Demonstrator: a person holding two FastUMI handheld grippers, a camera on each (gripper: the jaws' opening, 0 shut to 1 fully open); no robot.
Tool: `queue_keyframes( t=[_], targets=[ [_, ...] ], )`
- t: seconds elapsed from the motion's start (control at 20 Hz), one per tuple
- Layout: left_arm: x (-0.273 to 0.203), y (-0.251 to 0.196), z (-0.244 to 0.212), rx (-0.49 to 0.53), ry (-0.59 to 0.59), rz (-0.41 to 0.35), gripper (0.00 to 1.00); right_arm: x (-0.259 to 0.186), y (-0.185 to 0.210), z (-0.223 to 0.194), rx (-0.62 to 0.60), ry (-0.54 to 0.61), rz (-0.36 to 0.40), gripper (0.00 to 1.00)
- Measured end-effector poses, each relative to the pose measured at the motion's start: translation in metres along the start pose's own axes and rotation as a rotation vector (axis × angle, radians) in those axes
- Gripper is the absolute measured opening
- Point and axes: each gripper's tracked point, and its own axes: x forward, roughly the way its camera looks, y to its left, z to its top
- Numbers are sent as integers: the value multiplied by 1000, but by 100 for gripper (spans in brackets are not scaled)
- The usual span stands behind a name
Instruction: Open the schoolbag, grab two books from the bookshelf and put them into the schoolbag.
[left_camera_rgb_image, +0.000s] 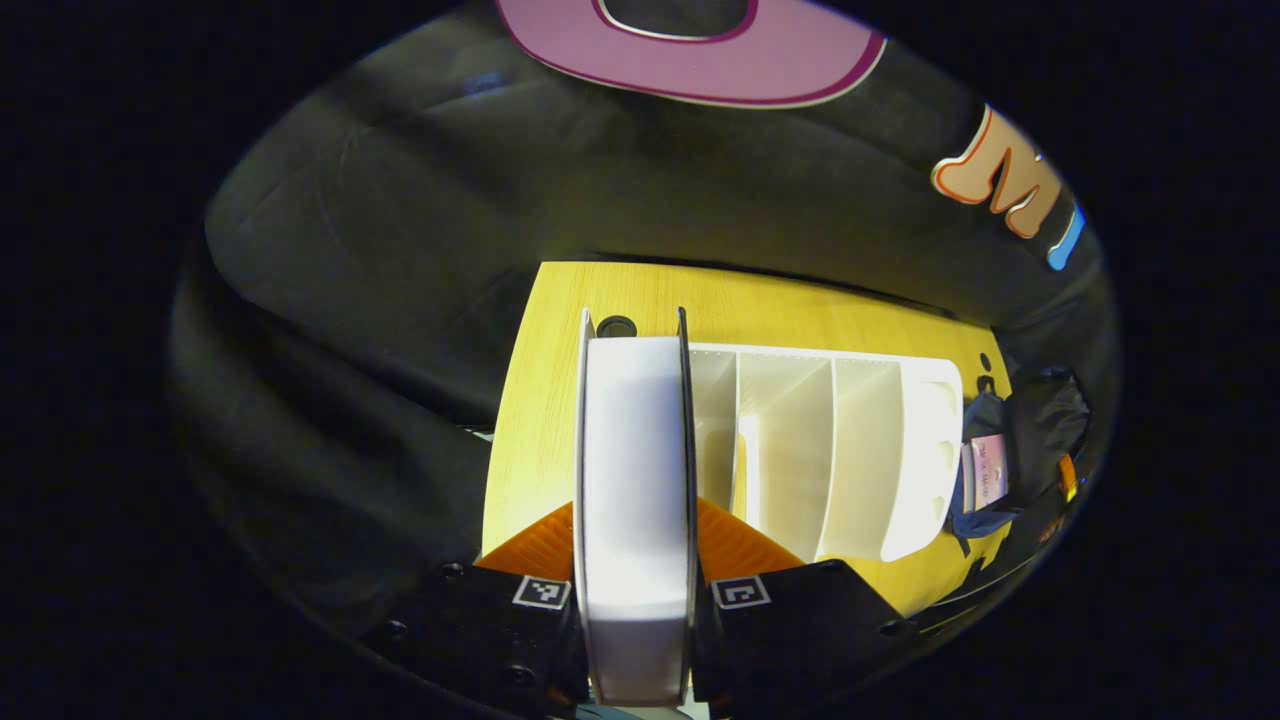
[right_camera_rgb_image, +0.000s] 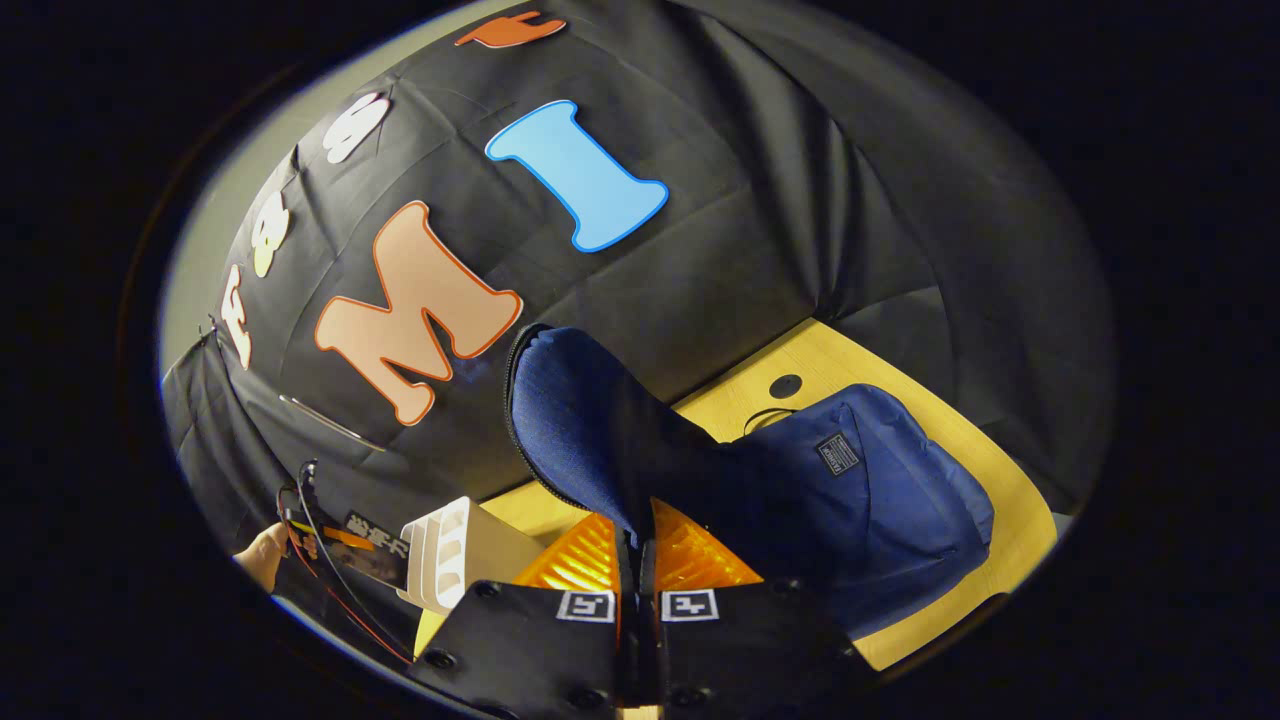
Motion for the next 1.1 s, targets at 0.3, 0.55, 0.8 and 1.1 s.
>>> queue_keyframes(
  t=[0.3, 0.55, 0.8, 1.1],
  targets=[
    [-70, 11, 26, -43, -138, -34, 36, -3, -2, -1, 12, -8, -3, 2],
    [-103, 24, 43, -170, -222, -95, 36, -5, -3, 1, 15, -14, -6, 5],
    [-124, -2, 58, -374, -299, -292, 36, -3, -2, 0, 19, -7, -2, 5],
    [-111, -46, 54, -543, -309, -477, 36, -2, 0, -3, 3, 22, 9, 4]
  ],
)
